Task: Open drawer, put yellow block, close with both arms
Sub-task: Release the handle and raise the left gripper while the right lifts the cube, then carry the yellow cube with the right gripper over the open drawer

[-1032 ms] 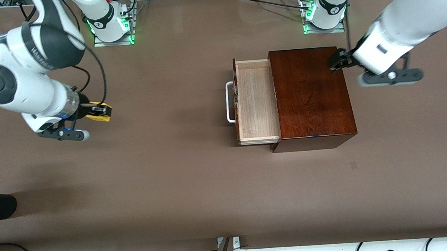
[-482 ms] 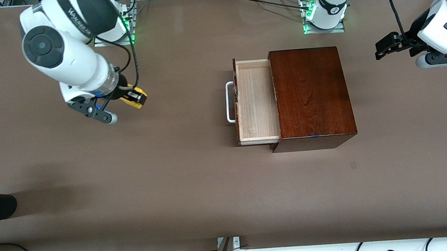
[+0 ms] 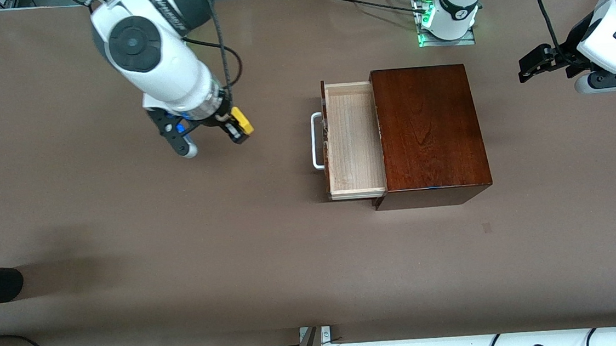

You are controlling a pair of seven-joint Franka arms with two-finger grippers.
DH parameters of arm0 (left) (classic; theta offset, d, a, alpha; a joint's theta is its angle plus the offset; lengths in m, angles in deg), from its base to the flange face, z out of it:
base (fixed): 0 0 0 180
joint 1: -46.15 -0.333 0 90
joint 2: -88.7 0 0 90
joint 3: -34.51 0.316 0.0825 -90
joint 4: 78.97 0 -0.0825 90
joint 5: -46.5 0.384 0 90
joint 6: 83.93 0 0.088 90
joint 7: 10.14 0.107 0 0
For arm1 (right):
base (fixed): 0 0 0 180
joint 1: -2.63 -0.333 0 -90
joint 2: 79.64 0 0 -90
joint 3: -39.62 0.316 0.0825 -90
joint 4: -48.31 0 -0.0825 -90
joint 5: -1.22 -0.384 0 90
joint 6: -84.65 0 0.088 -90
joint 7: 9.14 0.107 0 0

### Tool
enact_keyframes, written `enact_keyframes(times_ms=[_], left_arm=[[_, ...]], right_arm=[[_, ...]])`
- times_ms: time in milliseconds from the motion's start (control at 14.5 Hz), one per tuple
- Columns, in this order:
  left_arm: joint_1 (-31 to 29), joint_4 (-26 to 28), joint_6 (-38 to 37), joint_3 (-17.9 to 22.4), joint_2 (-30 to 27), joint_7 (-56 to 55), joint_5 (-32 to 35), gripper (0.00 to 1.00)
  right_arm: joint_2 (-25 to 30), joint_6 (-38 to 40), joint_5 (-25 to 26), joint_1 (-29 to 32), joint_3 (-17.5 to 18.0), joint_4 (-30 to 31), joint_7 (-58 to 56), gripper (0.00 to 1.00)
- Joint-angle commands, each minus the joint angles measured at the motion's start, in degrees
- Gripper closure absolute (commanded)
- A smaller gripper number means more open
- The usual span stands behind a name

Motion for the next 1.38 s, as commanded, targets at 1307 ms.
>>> enact_keyframes(times_ms=[1307], left_arm=[[-2.27,-2.98,1.39,-0.29,2.35,0.58,1.58,0.0]], right_arm=[[-24.66,-11.7,14.14,-27.02,-5.35,-21.52,45.92,1.0]])
